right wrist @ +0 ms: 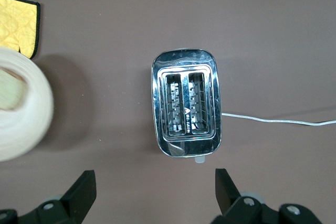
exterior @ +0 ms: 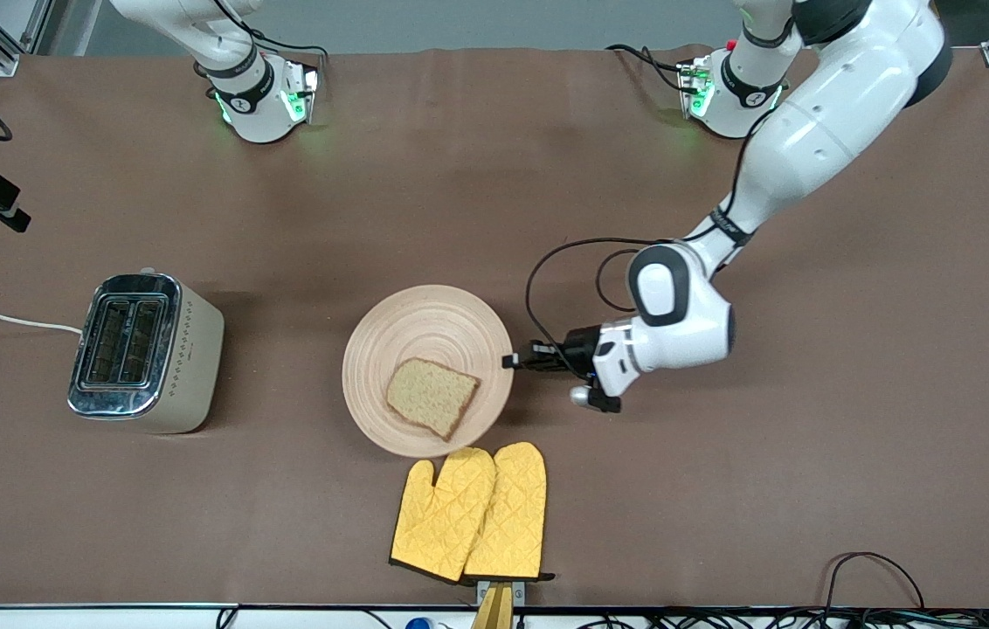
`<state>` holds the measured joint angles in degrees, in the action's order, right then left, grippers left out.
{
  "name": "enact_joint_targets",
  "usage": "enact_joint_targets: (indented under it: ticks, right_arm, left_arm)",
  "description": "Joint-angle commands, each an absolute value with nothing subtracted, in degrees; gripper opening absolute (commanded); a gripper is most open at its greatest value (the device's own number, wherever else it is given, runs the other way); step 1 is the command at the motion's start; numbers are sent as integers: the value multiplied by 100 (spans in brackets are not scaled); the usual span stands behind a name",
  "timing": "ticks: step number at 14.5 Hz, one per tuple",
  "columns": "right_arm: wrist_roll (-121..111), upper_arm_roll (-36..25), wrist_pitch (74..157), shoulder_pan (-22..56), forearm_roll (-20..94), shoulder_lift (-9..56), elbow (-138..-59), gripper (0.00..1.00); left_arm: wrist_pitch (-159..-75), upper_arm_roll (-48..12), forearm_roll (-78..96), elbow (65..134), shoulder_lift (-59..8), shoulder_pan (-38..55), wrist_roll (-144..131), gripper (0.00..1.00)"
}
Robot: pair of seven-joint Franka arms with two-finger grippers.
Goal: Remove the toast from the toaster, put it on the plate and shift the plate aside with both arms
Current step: 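Drag the plate with the left gripper away from the toaster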
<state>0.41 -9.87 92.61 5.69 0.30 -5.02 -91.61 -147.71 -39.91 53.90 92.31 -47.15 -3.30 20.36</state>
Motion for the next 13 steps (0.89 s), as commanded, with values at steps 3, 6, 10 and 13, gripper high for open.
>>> enact_joint_targets:
  ticks: [3,6,10,13]
  right_arm:
    - [-53,-984,9246,545,-70,-483,-9114,100]
    - [-53,-976,9272,554,-264,-475,-9114,100]
    - [-53,-976,9281,554,-264,-483,-9114,100]
    - [-44,-976,9281,554,-264,-483,-9123,100]
  left_arm:
    - [-14538,-4087,5581,9755,-3728,-1316,1846,0]
    - [-13705,-4087,5528,9940,-3517,-2063,1898,0]
    - [-12676,-4069,4713,9976,-3542,-3275,2354,0]
    - [-12200,-4061,4168,9975,-3682,-4093,2785,0]
